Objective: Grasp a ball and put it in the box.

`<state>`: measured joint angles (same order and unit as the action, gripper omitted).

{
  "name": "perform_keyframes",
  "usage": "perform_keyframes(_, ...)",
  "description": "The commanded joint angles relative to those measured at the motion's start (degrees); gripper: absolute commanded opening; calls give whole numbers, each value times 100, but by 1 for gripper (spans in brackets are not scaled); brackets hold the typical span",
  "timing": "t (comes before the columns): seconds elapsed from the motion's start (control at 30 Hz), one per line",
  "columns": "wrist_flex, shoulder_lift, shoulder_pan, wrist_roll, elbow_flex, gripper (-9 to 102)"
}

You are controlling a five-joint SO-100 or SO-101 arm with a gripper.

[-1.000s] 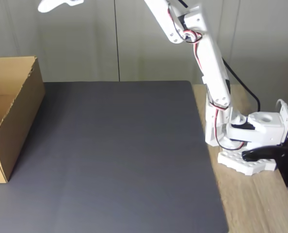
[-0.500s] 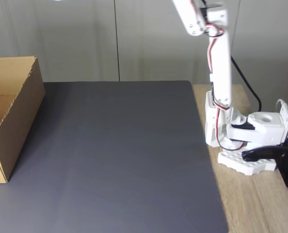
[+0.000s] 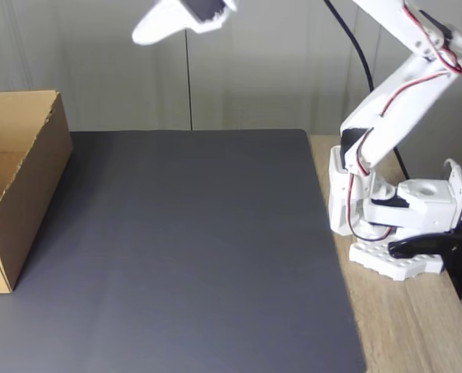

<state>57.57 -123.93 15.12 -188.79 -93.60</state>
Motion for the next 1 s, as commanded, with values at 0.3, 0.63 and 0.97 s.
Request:
perform_keyframes(0.3,-1239,-1846,158,9,-2549,0)
perform_keyframes(0.63,-2136,-3604,132,272,-4913,0)
perform_keyframes(0.97,-1644,-5537,290,545,-6293,0)
